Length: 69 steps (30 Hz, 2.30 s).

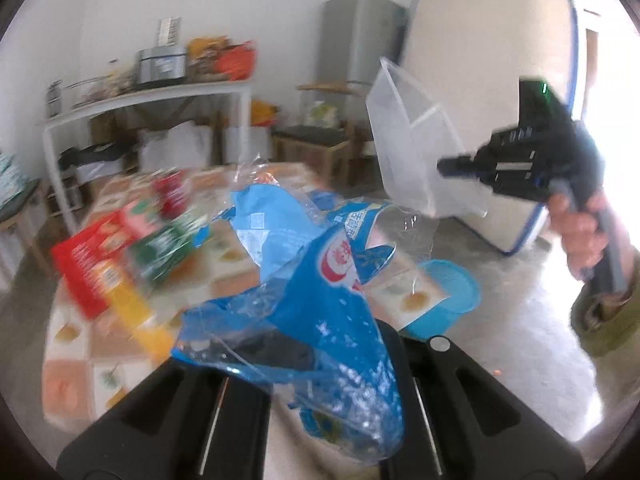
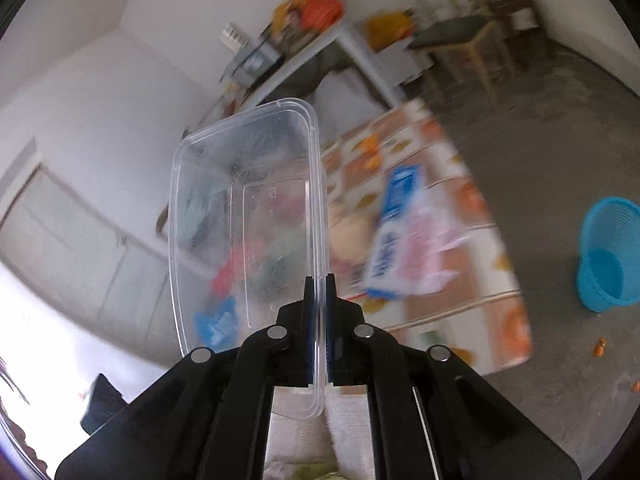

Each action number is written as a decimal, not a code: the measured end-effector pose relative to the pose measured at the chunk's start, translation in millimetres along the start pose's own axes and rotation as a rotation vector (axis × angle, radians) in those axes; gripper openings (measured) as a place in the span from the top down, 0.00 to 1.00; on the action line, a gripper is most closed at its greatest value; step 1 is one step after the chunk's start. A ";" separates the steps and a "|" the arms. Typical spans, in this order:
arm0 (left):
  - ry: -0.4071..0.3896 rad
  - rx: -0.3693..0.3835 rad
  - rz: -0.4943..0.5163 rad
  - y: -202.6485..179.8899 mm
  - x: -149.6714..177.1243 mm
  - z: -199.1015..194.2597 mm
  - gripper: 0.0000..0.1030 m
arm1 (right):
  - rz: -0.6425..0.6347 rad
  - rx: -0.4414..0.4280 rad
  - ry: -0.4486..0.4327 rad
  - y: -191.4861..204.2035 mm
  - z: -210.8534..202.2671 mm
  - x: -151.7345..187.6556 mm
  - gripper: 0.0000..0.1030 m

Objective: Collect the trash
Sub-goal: 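Carry bag and box to the blue wastebasket and open both tools, then swing both tools back toward the table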

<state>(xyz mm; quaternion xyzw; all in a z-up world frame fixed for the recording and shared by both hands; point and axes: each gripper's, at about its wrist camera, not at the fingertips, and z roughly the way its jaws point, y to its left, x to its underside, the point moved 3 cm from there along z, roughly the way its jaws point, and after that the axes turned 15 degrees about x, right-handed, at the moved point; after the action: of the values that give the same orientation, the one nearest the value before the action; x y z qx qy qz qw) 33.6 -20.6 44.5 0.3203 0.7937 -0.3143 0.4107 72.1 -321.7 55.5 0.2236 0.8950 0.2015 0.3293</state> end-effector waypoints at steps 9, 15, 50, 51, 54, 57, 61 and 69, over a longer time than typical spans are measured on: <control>0.189 0.386 0.056 -73.0 -68.3 110.7 0.97 | 0.318 0.197 -0.158 -177.9 -74.9 5.2 0.96; 0.480 0.575 0.014 -124.6 -93.7 241.9 0.97 | 0.502 0.353 -0.157 -282.7 -78.5 27.2 0.96; 0.972 0.369 -0.249 -167.8 19.3 681.4 0.41 | 0.599 0.862 0.034 -526.6 107.3 -10.8 0.50; 0.967 0.385 -0.258 -169.7 17.5 679.6 0.40 | 0.605 0.857 0.026 -527.0 103.0 -8.9 0.50; 0.951 0.397 -0.265 -173.3 8.3 671.4 0.39 | 0.633 0.839 -0.005 -526.4 83.3 1.5 0.50; 0.936 0.415 -0.272 -173.7 -9.5 650.6 0.39 | 0.648 0.825 -0.031 -522.6 62.9 15.8 0.49; 0.893 0.442 -0.233 -183.8 -46.8 616.9 0.39 | 0.638 0.814 -0.055 -511.9 37.1 37.5 0.43; 0.690 0.521 -0.107 -187.4 -128.7 483.3 0.38 | 0.543 0.810 -0.097 -474.9 -4.6 66.2 0.43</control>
<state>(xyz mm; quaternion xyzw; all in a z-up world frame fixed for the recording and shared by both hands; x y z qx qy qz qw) 166.6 -533.0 -26.3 0.4580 0.7941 -0.3995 0.0103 -103.2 -676.2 -215.5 0.5682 0.7944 -0.0948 0.1925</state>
